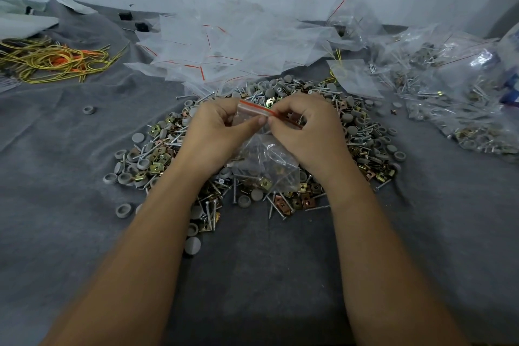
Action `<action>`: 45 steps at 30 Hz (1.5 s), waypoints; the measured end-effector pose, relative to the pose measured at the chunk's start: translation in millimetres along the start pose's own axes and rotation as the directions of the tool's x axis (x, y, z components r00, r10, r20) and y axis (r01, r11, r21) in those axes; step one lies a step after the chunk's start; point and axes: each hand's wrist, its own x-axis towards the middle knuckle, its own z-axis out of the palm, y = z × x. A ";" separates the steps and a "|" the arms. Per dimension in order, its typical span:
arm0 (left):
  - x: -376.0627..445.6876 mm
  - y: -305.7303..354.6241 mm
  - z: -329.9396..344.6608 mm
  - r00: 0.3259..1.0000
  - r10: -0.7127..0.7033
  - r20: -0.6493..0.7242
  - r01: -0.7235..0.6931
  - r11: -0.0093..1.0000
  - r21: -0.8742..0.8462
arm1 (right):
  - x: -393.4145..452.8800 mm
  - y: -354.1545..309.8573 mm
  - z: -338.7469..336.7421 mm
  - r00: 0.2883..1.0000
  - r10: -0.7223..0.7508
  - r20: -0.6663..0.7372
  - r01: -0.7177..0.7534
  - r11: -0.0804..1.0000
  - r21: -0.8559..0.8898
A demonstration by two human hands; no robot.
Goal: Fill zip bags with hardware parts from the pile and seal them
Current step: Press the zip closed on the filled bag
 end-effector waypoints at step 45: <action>3.0 1.8 8.1 0.990 0.014 -0.140 0.000 0.995 0.103 | 0.8 -0.4 7.1 0.995 -0.098 0.019 0.099 0.993 -0.067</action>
